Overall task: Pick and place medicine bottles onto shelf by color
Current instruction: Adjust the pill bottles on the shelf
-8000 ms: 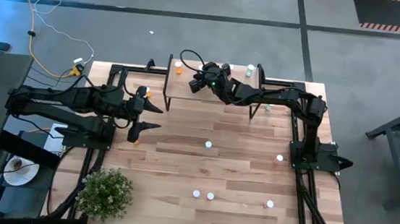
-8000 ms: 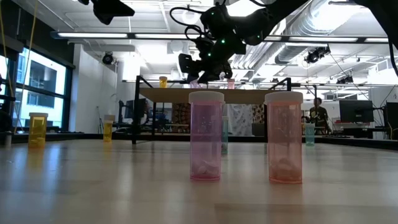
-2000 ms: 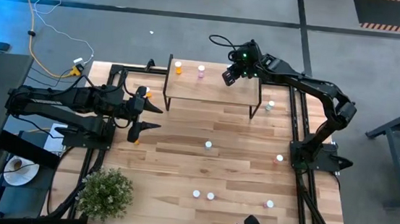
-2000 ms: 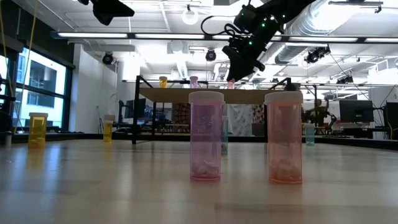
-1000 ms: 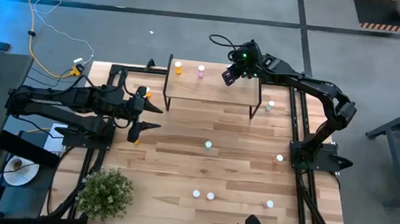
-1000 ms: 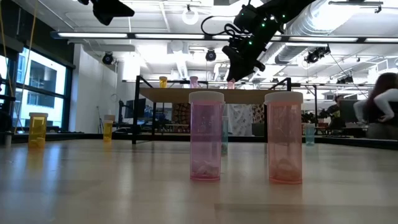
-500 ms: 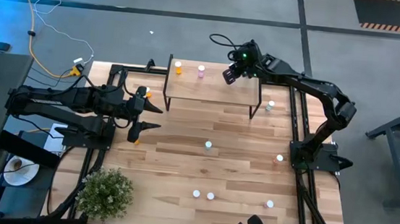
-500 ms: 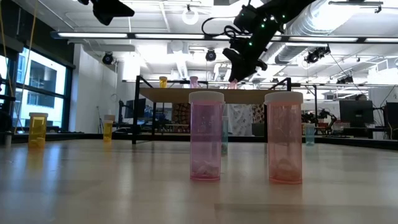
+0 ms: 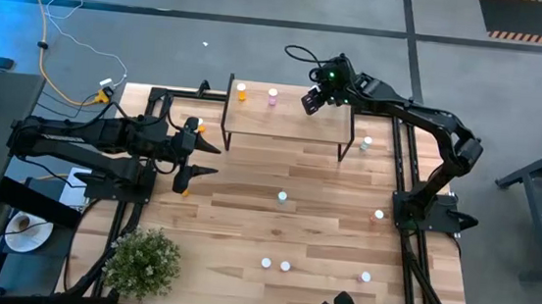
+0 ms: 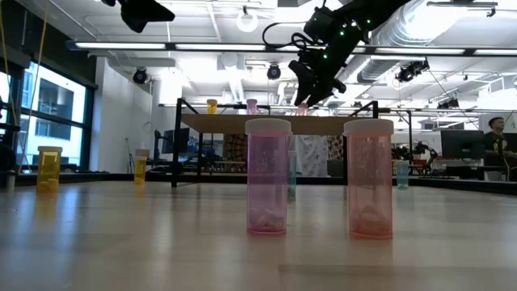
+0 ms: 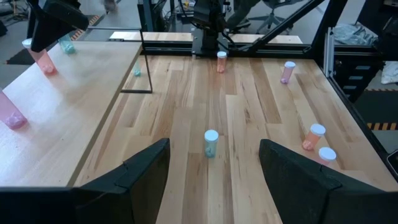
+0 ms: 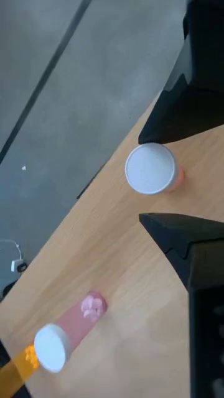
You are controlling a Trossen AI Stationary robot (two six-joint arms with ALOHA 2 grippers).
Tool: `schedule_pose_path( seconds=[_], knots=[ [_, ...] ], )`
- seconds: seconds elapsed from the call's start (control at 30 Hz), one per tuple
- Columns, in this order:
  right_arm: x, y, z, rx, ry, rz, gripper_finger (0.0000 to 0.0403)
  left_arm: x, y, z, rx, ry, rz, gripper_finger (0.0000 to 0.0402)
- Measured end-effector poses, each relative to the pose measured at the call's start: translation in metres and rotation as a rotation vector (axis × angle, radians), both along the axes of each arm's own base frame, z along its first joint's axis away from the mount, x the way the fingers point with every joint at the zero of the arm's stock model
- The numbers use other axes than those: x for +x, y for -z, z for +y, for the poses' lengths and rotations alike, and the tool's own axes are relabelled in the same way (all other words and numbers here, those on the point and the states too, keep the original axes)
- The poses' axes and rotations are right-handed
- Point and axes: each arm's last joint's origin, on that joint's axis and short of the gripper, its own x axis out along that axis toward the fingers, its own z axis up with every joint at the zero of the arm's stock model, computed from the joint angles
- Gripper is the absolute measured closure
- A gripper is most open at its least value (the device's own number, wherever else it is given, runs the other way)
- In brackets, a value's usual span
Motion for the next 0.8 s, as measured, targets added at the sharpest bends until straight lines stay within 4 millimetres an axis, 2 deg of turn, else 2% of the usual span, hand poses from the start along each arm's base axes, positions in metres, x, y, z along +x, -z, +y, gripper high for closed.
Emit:
schedule_pose_path(
  seconds=[0.43, 0.8],
  knots=[
    [-0.0005, -0.0001, -0.0006, -0.027, 0.023, 0.021, 0.0221, 0.0000, 0.0000, 0.0001, 0.000, 0.000, 0.000, 0.0165],
    [0.0019, -0.0031, -0.0017, -0.054, 0.020, -0.010, 0.0201, 0.0000, 0.0000, 0.0001, 0.000, 0.000, 0.000, 0.0165]
  ],
)
